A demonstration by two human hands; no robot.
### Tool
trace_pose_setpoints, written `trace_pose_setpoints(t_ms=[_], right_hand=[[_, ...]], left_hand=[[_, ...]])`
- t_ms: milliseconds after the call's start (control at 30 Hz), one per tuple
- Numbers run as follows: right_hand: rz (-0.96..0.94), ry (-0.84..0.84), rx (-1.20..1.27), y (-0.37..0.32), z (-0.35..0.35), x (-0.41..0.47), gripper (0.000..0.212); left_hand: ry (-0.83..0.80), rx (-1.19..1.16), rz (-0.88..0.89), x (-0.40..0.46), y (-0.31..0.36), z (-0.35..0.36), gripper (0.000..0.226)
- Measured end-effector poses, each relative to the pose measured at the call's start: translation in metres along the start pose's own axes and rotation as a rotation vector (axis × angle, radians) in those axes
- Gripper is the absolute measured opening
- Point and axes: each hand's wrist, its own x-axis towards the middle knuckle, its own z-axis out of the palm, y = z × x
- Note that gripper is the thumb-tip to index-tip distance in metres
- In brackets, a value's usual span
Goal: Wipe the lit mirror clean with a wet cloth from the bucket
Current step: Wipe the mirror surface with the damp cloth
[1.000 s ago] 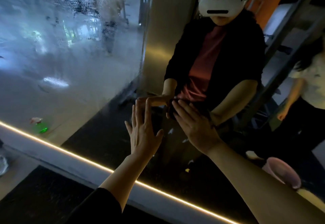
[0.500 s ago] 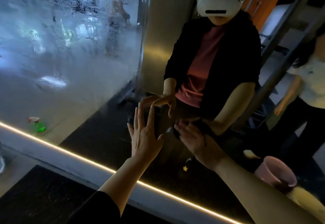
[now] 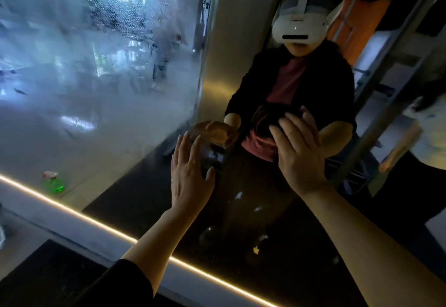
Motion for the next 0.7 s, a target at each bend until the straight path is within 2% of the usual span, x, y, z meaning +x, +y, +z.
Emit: trace_pose_setpoints(t_ms=[100,200,267,333,400,467,533,633,700], right_hand=[[-0.119,-0.11,-0.1,-0.005,0.016,-0.034,0.032],[-0.191,-0.287,-0.051,-0.029,0.019,-0.057,0.046],[-0.235,-0.326,-0.038,-0.037,0.02,-0.047,0.053],[-0.075,-0.258,-0.041,-0.038,0.023,-0.019,0.043],[0.165,-0.147,-0.067,-0.041,0.023,0.018,0.044],[0.227,-0.089,-0.055,-0.054,0.028,0.038,0.036],[0.081,-0.137,0.007,-0.073,0.042,0.028,0.038],[-0.198,-0.426,0.036,-0.098,0.06,-0.02,0.045],[-0.209,-0.475,0.041,-0.103,0.057,-0.032,0.049]], left_hand=[[0.0,0.0,-0.012,0.008,-0.01,-0.011,0.081],[-0.024,0.02,-0.024,0.013,-0.026,-0.02,0.084],[-0.032,0.02,-0.017,0.019,-0.032,-0.026,0.088],[-0.022,0.014,0.006,0.027,-0.036,-0.031,0.092],[-0.026,0.018,0.011,0.036,-0.039,-0.034,0.096],[-0.055,0.017,0.014,0.044,-0.043,-0.035,0.1],[-0.091,0.003,0.022,0.05,-0.048,-0.033,0.105],[-0.116,0.029,0.058,0.051,-0.054,-0.03,0.111],[-0.116,0.037,0.078,0.051,-0.059,-0.031,0.109]])
